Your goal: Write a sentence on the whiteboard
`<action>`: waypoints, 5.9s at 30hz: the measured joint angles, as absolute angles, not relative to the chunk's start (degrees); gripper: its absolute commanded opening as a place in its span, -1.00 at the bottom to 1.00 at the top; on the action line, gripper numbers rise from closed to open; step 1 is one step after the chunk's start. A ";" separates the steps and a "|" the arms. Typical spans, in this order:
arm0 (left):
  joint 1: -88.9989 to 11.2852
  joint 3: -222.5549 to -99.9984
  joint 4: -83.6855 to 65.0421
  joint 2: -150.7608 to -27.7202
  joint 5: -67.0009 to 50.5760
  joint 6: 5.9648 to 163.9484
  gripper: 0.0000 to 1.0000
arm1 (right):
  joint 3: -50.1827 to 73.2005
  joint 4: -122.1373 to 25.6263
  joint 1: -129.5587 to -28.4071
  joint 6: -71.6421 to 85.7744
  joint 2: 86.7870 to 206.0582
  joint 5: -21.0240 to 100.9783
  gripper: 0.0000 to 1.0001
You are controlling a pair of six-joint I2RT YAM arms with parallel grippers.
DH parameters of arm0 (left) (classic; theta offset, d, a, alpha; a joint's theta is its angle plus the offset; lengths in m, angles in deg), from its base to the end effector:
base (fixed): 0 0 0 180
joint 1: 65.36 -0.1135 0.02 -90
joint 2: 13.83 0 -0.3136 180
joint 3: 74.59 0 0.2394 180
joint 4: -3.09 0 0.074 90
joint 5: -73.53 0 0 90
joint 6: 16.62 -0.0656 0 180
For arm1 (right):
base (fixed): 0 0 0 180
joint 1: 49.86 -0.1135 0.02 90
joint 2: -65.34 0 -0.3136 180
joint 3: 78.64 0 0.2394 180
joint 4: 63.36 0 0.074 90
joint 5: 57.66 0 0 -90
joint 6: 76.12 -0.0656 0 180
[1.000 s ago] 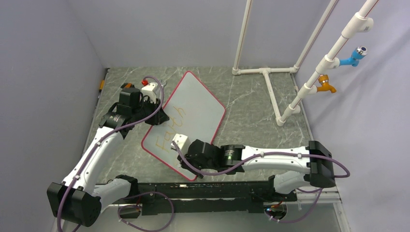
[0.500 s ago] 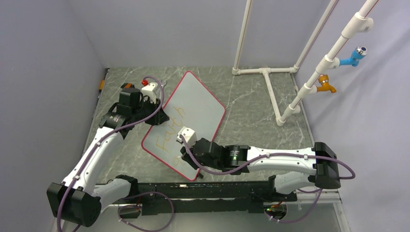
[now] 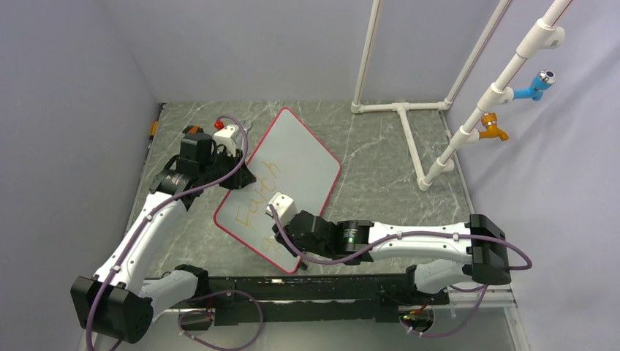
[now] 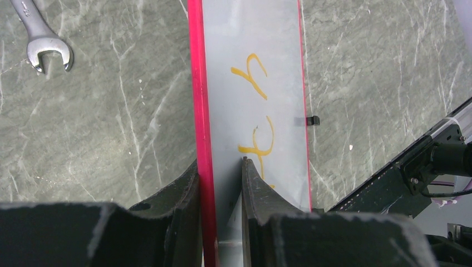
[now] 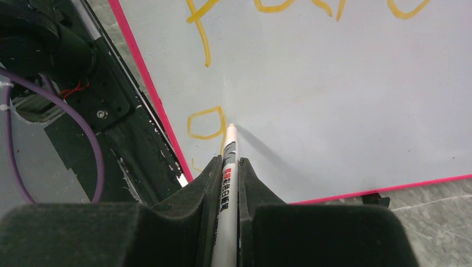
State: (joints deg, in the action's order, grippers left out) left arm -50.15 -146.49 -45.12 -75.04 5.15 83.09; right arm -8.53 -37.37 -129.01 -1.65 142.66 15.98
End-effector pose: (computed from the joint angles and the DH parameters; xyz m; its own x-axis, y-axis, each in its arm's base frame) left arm 0.1975 -0.0788 0.3505 -0.6680 0.0191 -0.7439 0.4192 0.8356 -0.3550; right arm 0.0752 0.2944 0.3144 -0.3397 -0.4078 -0.8475 -0.8376 0.5410 0.0754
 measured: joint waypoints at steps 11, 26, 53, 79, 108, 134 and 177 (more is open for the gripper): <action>-50.15 -146.47 -45.12 -75.04 5.13 83.09 -1.00 | -9.14 -37.61 -128.84 -2.24 143.51 15.87 -1.00; -50.18 -146.32 -45.14 -75.04 5.07 83.09 -1.00 | -11.13 -38.94 -128.79 -3.75 142.97 15.87 -1.00; -50.18 -146.32 -45.05 -75.02 5.07 83.09 -1.00 | -13.25 -37.50 -127.77 -4.60 141.83 14.05 -1.00; -50.18 -146.14 -45.10 -74.41 4.83 83.07 -1.00 | -5.93 -35.66 -126.54 -0.62 145.39 13.68 -1.00; -50.20 -145.92 -45.07 -74.39 4.83 83.09 -1.00 | -10.52 -36.82 -126.32 -3.35 143.21 13.94 -1.00; -50.18 -145.90 -45.01 -74.28 5.02 83.09 -1.00 | -13.95 -34.26 -123.48 -5.01 135.99 13.46 -1.00; -50.15 -145.68 -45.07 -73.65 5.11 83.11 -1.00 | -16.09 -46.00 -114.39 1.85 136.82 31.41 -1.00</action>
State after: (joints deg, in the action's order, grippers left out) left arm -50.15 -145.68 -45.07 -73.65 5.11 83.11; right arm -16.09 -46.00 -114.39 1.85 136.82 31.41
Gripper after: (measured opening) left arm 0.265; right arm 0.143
